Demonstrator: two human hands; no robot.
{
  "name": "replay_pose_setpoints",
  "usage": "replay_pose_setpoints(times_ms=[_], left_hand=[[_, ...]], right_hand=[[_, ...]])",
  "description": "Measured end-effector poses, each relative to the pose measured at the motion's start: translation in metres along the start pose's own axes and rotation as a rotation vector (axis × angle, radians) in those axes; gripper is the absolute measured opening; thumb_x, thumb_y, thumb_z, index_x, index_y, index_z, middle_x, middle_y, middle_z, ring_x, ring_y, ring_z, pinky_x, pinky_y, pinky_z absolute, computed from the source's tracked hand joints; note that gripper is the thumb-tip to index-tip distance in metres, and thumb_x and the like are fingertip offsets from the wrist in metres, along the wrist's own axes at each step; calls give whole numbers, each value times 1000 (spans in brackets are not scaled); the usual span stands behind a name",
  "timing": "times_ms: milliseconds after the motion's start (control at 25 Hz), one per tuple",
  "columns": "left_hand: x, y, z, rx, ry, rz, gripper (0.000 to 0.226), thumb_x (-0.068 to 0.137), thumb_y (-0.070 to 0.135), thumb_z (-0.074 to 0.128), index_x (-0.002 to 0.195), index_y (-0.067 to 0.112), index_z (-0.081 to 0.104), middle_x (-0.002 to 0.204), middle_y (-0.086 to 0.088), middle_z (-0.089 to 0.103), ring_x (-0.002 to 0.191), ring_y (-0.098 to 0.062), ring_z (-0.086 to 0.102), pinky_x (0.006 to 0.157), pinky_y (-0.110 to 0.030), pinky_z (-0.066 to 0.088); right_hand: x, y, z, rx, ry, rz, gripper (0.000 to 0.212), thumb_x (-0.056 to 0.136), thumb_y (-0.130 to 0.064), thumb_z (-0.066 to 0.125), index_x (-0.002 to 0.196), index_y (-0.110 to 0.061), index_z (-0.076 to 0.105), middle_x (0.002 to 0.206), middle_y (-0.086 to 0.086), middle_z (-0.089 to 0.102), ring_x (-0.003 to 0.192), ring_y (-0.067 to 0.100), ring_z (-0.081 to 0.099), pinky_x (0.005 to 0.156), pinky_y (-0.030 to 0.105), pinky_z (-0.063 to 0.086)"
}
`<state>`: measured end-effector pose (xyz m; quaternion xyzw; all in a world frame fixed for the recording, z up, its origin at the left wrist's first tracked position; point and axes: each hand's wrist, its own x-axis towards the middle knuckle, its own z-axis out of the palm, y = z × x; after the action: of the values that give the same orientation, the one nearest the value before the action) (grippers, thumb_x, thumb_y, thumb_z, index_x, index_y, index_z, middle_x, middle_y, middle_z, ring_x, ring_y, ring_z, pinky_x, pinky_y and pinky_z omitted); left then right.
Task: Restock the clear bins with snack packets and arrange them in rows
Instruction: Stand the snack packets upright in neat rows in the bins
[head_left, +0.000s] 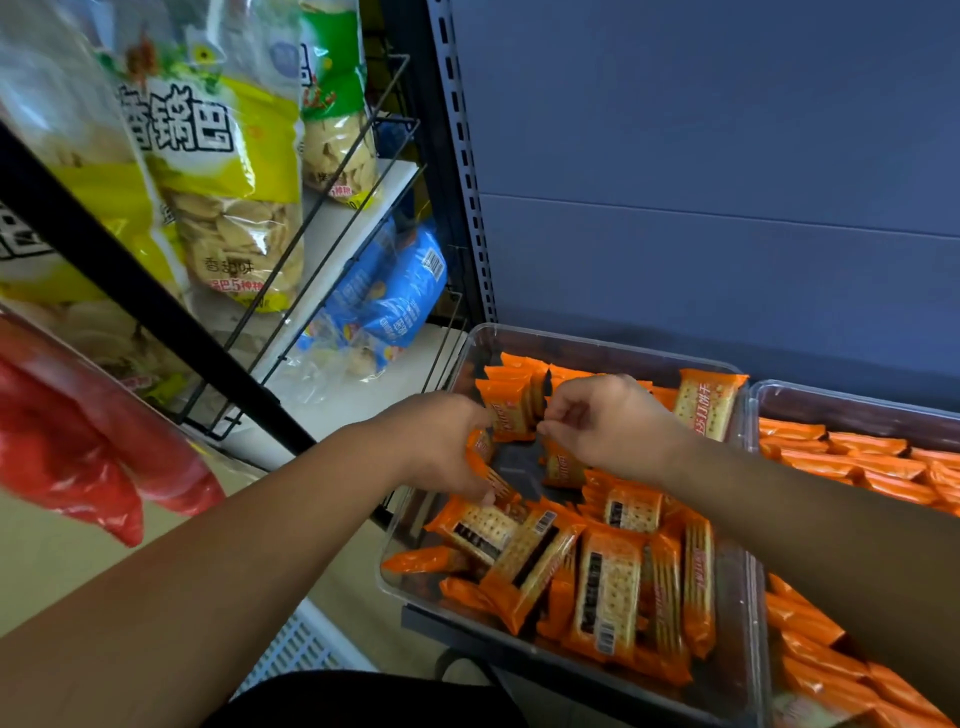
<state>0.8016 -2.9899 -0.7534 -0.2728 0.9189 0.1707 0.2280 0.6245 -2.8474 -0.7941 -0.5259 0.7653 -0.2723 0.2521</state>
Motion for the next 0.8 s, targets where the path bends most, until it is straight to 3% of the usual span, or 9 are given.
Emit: replay_pose_setpoints(times_ms=[120,240,360,440,480,560,640,720,800], left_hand=[[4,1,5,63,16,2,19,81,32,84,95,30,71,95,8,69,88,-16,65,75,-36,57],[0,-7,-3,25,134,-6,8,88,33,78,90,29,71,90,7,65,86,-16,64,73,-35,55],[-8,-1,-20,-385,322,61,4,92,30,77,94,28,74,89,8,72,82,-7,69,71,-30,57],[-10,9,-20,-703,384,99,10,92,28,79,102,28,77,89,10,75,76,-1,69,68,-24,54],[-6,8,-16,-665,405,91,18,91,32,79,108,29,76,92,12,75,79,-1,69,69,-25,54],[1,-2,-2,-146,445,39,34,89,44,76,121,34,70,106,12,73,103,-10,65,81,-32,52],[7,-14,13,284,383,54,42,88,51,72,126,34,67,121,13,70,130,-20,46,105,-40,38],[10,-22,21,335,303,114,52,86,52,74,135,38,63,138,17,64,156,-25,17,124,-52,5],[15,-22,23,316,255,128,58,84,51,77,139,42,60,143,17,62,161,-21,-6,124,-57,-17]], right_hand=[[-2,2,-3,71,17,57,12,93,-28,75,82,-28,73,79,-11,72,76,3,67,74,31,60],[-3,-3,-5,199,0,84,6,93,-22,76,95,-27,74,89,-12,72,83,-1,66,75,22,55],[-1,-15,-11,356,-72,80,25,89,-26,80,113,-30,72,105,-13,71,97,-3,65,85,18,52],[0,-21,-17,385,-47,109,18,89,-29,81,104,-32,73,95,-9,73,82,1,67,72,22,54],[0,-21,-20,349,-5,136,13,89,-30,81,98,-30,72,88,-6,72,71,1,65,62,21,51],[-4,-18,-25,250,62,192,14,89,-34,81,92,-26,69,79,-4,68,56,1,59,48,17,43],[-9,-14,-28,231,83,243,21,86,-35,82,89,-23,65,78,-2,68,59,8,63,48,23,46],[-10,-13,-30,287,79,286,25,84,-32,83,89,-20,62,76,3,72,67,19,70,58,35,56],[-9,-14,-32,359,56,320,26,85,-28,81,96,-20,59,76,6,75,69,21,71,65,42,58]])
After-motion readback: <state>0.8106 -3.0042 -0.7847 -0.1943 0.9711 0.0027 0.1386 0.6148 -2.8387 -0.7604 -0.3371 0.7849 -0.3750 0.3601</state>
